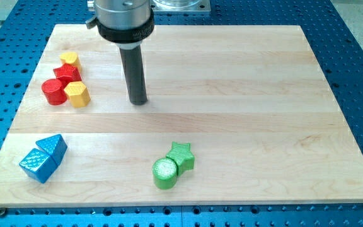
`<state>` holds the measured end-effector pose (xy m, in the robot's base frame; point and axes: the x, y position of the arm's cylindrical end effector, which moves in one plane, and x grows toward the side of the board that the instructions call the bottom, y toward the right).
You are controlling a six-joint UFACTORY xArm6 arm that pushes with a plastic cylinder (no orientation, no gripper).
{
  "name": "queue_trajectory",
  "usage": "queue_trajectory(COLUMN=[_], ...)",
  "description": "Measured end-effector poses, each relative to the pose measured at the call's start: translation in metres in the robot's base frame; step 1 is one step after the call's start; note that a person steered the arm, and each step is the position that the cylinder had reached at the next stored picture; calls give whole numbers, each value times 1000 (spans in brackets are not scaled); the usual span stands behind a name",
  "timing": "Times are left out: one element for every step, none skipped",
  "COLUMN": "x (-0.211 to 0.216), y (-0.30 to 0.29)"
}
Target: Keep the blue blocks at the top left corner
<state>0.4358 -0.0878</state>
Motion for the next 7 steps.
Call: queue_trajectory(x=[9,11,50,79,105,170,165], y=[-74,-127,-130,-177,-215,-206,-150])
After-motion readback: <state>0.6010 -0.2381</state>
